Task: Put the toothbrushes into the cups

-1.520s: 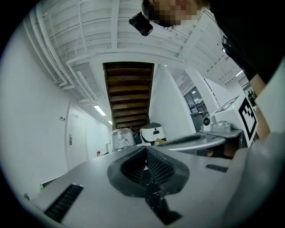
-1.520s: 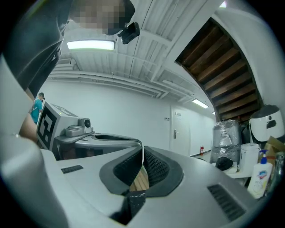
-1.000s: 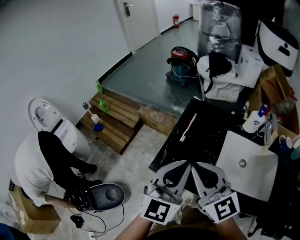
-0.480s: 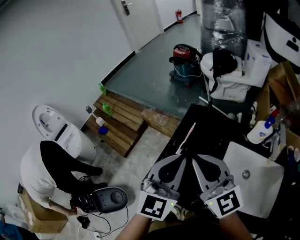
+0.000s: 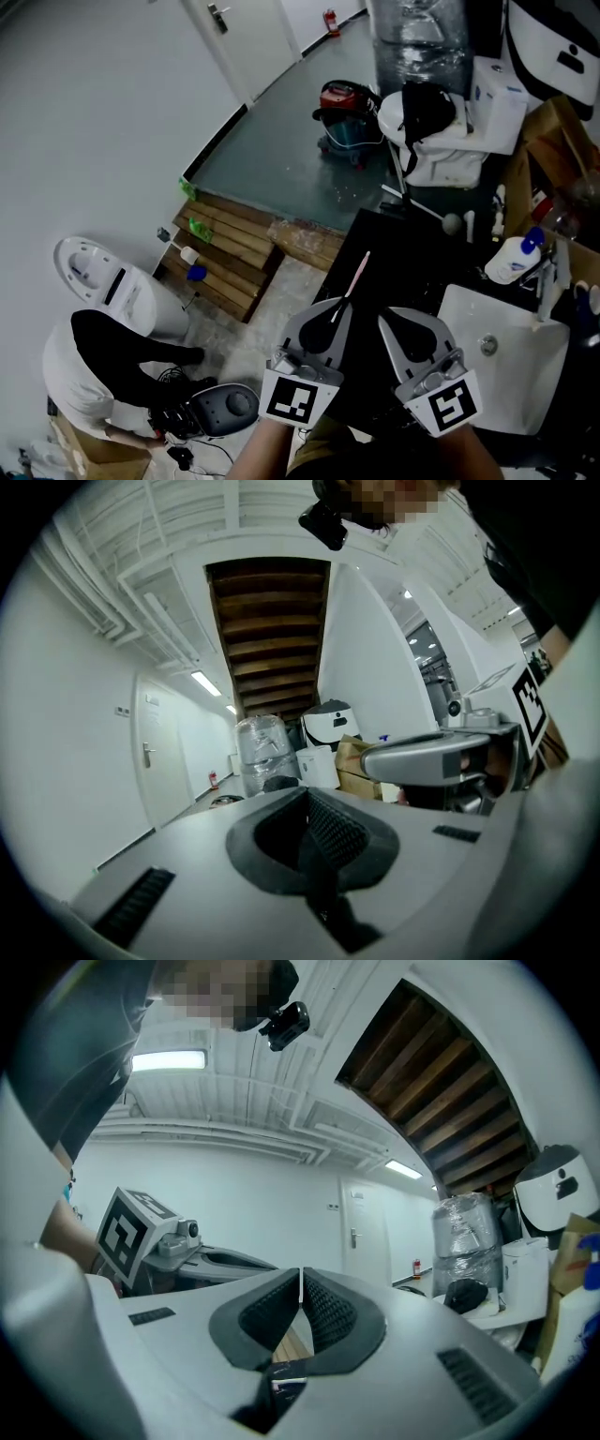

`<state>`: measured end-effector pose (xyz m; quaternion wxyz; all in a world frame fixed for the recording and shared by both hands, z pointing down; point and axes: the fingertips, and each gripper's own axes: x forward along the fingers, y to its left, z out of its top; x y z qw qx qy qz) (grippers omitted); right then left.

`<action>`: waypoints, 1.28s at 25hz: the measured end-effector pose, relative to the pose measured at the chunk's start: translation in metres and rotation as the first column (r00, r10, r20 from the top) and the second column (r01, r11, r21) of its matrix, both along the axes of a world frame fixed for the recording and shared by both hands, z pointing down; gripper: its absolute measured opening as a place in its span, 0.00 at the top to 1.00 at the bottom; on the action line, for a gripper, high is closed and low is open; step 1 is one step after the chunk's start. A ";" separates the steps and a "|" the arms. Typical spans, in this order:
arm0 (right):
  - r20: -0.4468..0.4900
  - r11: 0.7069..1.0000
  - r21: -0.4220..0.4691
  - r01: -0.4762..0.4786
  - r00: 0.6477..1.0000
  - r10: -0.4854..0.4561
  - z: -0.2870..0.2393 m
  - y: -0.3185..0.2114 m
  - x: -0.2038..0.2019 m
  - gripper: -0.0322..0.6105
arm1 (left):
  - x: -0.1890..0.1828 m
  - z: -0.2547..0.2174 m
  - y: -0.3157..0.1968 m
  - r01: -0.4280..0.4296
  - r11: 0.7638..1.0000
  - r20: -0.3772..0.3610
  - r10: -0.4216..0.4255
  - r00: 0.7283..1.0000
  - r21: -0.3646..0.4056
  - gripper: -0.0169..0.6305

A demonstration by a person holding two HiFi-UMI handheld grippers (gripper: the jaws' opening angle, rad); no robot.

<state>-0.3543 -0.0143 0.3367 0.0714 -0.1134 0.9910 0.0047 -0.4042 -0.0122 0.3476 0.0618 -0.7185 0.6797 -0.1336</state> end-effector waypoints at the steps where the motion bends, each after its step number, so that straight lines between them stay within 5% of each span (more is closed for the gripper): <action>1: -0.001 1.000 -0.004 -0.009 1.000 0.009 0.002 -0.003 0.000 0.89 | -0.001 0.005 -0.005 -0.009 1.000 -0.013 0.009 1.000 -0.019 0.96; 9: -0.035 0.997 -0.040 -0.072 0.997 0.070 0.020 -0.027 -0.008 0.89 | -0.031 0.045 -0.038 0.022 0.983 -0.056 -0.033 0.998 -0.184 0.96; 14: -0.049 0.993 -0.065 -0.100 0.994 0.097 0.031 -0.039 -0.023 0.89 | -0.049 0.078 -0.058 -0.005 0.939 -0.196 -0.067 0.978 -0.343 0.96; 21: -0.074 0.982 -0.108 -0.153 0.987 0.145 0.045 -0.060 -0.037 0.89 | -0.055 0.119 -0.080 -0.129 0.825 -0.370 -0.103 0.923 -0.551 0.96; 32: -0.092 0.966 -0.154 -0.209 0.976 0.197 0.062 -0.091 -0.042 0.89 | -0.066 0.164 -0.111 -0.157 0.661 -0.308 -0.117 0.944 -0.734 0.96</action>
